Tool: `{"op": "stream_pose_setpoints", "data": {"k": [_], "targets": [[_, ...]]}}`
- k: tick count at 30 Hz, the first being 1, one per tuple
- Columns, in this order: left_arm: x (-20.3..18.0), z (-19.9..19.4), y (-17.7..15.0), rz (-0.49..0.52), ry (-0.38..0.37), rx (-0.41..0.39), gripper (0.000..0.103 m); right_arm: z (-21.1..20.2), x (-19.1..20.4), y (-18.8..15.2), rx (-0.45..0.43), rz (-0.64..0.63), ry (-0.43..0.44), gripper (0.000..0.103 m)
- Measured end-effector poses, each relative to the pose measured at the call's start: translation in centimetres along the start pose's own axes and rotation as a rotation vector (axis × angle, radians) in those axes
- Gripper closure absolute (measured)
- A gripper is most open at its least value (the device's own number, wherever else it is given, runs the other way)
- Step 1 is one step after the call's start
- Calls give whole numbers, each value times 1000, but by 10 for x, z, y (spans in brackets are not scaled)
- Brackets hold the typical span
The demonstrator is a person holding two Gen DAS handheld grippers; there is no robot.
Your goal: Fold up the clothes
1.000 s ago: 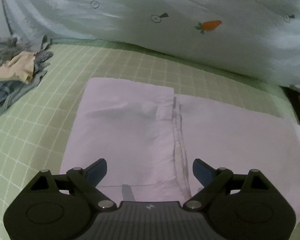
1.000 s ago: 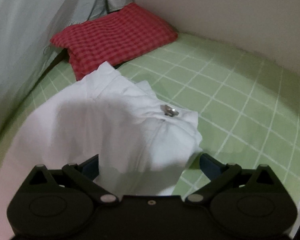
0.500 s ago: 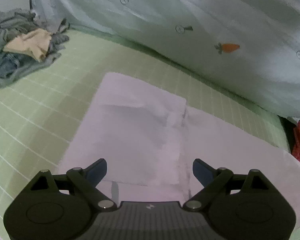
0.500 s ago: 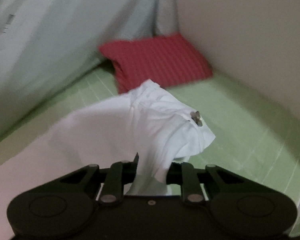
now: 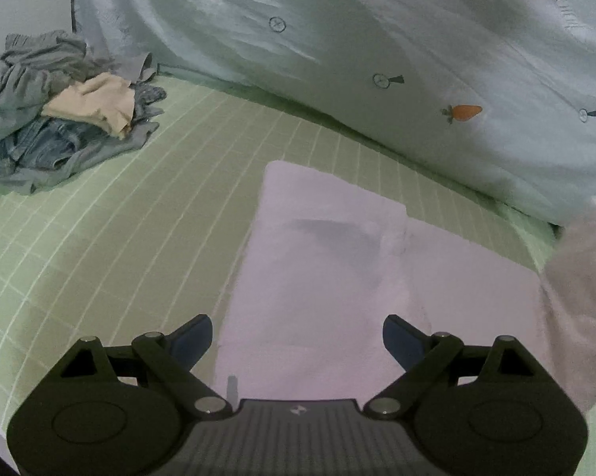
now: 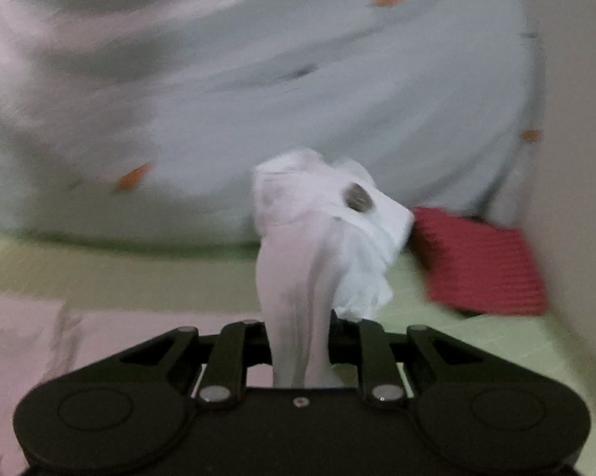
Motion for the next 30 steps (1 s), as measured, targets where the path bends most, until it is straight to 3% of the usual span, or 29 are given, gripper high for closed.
{"op": "stream_pose_setpoints", "data": {"k": [5, 8, 16, 19, 20, 21, 25, 30], "targets": [[14, -2, -9, 10, -13, 33, 10, 35, 72, -70, 228, -120, 85, 83], [20, -4, -9, 18, -14, 26, 10, 39, 89, -92, 244, -214, 68, 82], [27, -4, -11, -20, -12, 34, 10, 29, 77, -71, 296, -110, 91, 76], [26, -2, -10, -18, -14, 37, 10, 14, 68, -63, 280, -44, 140, 47], [24, -1, -10, -18, -14, 39, 10, 7, 65, -61, 265, -1, 166, 29], [23, 0, -10, -18, -13, 41, 10, 1, 61, -58, 249, 39, 188, 22], [19, 4, -11, -14, -12, 52, 10, -11, 47, -44, 194, 151, 230, 22], [20, 5, -16, 1, -6, 71, 10, 8, 17, -35, 197, 271, 84, 17]]}}
Point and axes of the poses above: each gripper's, at about its wrist camera, not at the fingertips, and z roughly the way its jaws point, x to its left, y to its top, the point moved 1 cm from there along z, roughly the way its jaws point, and after that the axes turned 1 degree about -y, right-handed, at the moved point
